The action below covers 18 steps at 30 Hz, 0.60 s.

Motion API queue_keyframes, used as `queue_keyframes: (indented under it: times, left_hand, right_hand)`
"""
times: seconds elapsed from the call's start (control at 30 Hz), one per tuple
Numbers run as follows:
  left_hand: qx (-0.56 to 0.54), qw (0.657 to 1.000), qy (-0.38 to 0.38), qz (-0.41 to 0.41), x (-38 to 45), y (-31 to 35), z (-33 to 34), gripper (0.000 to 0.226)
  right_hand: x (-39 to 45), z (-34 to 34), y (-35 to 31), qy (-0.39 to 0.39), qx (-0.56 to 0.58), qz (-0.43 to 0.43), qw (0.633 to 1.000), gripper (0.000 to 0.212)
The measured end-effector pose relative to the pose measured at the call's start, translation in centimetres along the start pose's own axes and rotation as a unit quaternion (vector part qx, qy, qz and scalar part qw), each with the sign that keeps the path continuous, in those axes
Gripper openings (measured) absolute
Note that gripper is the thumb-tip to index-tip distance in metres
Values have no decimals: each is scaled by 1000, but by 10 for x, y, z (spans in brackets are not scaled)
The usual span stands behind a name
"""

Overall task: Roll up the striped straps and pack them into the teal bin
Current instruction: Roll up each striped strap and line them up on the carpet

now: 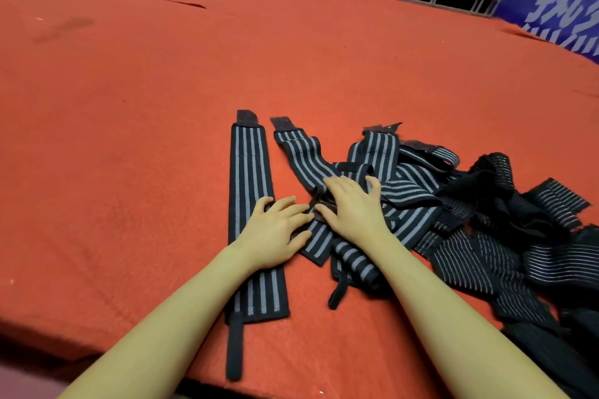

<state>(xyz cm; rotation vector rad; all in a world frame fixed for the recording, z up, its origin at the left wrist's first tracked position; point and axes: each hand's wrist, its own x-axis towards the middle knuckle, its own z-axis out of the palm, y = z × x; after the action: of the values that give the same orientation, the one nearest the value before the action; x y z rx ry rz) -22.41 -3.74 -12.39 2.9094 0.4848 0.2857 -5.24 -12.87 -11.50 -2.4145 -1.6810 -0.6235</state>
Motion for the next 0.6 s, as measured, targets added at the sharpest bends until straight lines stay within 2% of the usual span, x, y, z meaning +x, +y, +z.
queue_keyframes:
  times: [0.07, 0.13, 0.2, 0.27, 0.37, 0.43, 0.5, 0.6]
  left_hand:
    - [3, 1000, -2, 3, -2, -1, 3, 62]
    - [-13, 1000, -14, 12, -4, 0, 4, 50]
    - [-4, 1000, -22, 21, -4, 1, 4, 56]
    - [20, 999, -31, 21, 0, 2, 3, 70]
    - [20, 999, -28, 23, 3, 3, 4, 77]
    - [19, 999, -34, 29, 3, 1, 7, 78]
    - [11, 999, -44, 25, 2, -1, 9, 79]
    - [-3, 999, -44, 20, 4, -2, 8, 79]
  right_hand:
    - [-5, 4, 4, 23, 14, 1, 1000, 56]
    - [-10, 10, 5, 85, -7, -27, 996, 48]
    - [-11, 11, 6, 130, -14, -32, 991, 37]
    - [-8, 10, 6, 150, -16, -34, 988, 34]
    - [-5, 9, 4, 185, 6, -31, 982, 29]
    - [-7, 8, 2, 209, 50, -2, 977, 28]
    - [-7, 3, 3, 229, 103, 63, 966, 29]
    - [-1, -6, 12, 246, 107, 111, 957, 29]
